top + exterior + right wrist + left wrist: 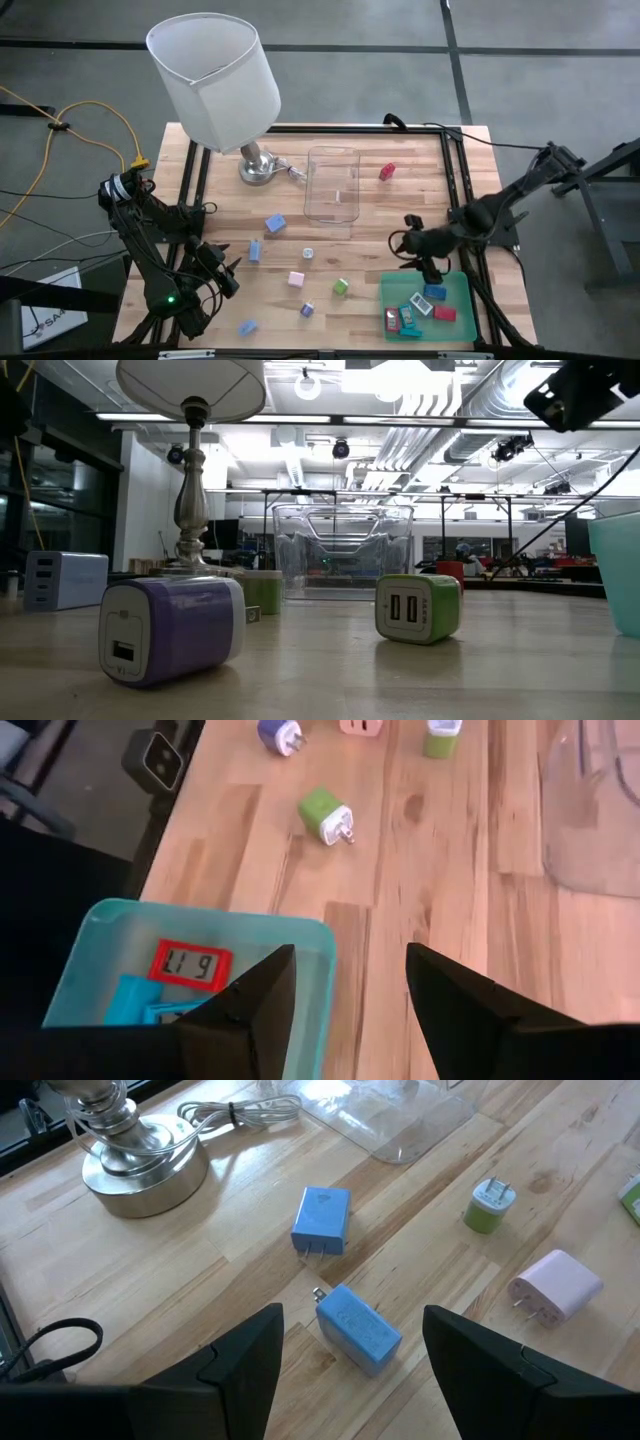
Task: Pick & Place Office items
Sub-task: Put the red charger adapter into the transparent bin
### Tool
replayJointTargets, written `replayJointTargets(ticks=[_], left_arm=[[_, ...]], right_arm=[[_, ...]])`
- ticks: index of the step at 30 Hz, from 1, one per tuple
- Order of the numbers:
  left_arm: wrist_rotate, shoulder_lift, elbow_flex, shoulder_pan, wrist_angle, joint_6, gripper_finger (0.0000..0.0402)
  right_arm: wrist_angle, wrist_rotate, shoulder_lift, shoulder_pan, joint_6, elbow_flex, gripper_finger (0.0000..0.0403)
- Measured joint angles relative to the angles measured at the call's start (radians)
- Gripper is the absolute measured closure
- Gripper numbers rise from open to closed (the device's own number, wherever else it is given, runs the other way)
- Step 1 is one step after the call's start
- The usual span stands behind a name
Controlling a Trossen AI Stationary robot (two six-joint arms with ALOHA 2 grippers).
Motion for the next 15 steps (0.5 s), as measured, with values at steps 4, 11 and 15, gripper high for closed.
replayJointTargets(ticks=[4,11,15], left_arm=[[0.000,0.000,0.000,0.000,0.000,0.000,0.0170],[0.000,0.000,0.000,0.000,0.000,0.000,0.0170],[0.000,0.000,0.000,0.000,0.000,0.000,0.0170]], right_arm=[[-0.005,-0.027,-0.010,-0.052,-0.050,0.000,0.0224],[-0.008,-0.087,-0.012,-0.136,-0.138,0.000,0.0224],[-0.006,-0.130,-0.012,-0.195,-0.180,0.000,0.0224]])
